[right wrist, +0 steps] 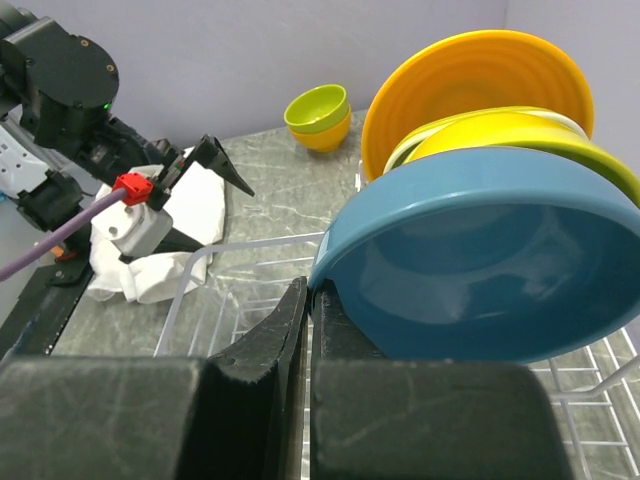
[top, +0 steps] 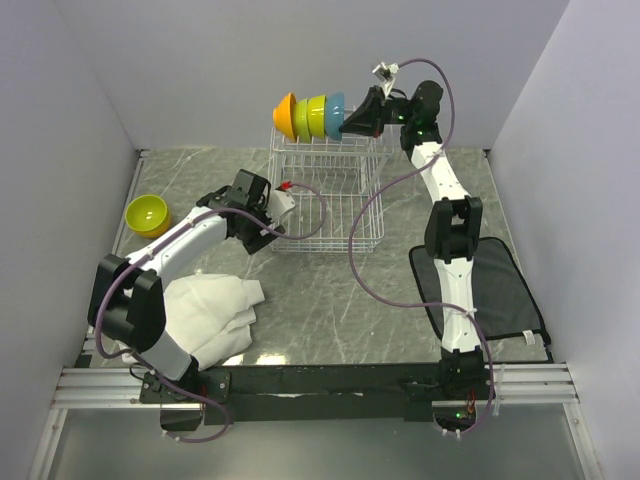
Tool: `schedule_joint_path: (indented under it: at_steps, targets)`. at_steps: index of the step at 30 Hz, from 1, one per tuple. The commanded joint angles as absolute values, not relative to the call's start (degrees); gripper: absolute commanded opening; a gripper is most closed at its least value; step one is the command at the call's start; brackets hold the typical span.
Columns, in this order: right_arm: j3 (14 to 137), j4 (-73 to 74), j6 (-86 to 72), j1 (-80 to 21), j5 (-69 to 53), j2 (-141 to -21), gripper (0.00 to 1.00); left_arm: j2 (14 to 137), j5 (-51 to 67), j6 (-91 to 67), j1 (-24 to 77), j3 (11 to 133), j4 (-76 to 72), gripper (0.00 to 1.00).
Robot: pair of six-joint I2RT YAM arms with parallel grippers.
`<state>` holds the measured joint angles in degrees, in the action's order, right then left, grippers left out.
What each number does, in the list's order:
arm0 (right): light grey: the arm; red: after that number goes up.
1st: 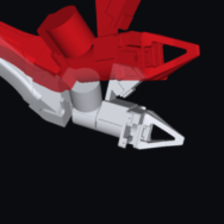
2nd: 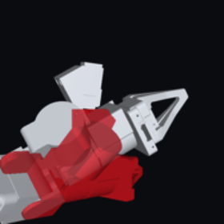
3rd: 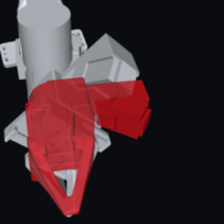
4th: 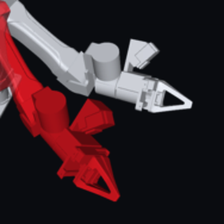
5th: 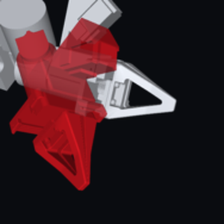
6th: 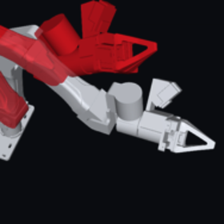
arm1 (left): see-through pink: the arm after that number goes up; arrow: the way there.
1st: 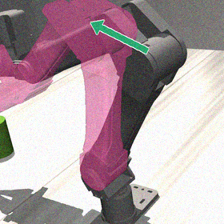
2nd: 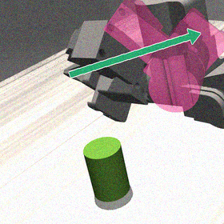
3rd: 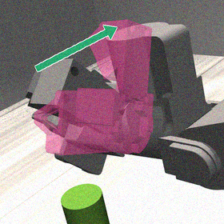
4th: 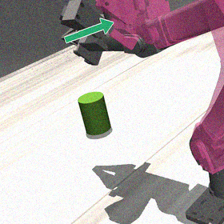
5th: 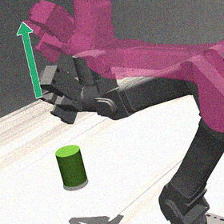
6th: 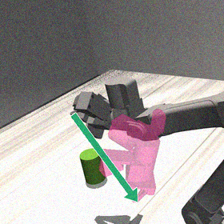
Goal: Load the bowls into the dish rack
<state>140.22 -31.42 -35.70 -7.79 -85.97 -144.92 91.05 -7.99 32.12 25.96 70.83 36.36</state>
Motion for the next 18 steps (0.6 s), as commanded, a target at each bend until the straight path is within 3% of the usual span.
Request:
schedule_joint_path:
  at_steps: [1,16,18]
  targets:
    - [143.18,-32.17,-33.57,-8.44,-93.6,-145.9,0.0,90.53,-9.05,31.82,27.16,72.86,35.51,0.97]
    - [141.33,-41.02,-40.42,-8.7,-90.0,-148.09,0.0,90.7,-9.14,31.73,27.77,73.65,36.3,0.97]
    - [141.15,-42.1,-41.48,-8.7,-89.74,-147.92,0.05,90.62,-9.14,31.64,27.77,73.3,36.39,0.97]
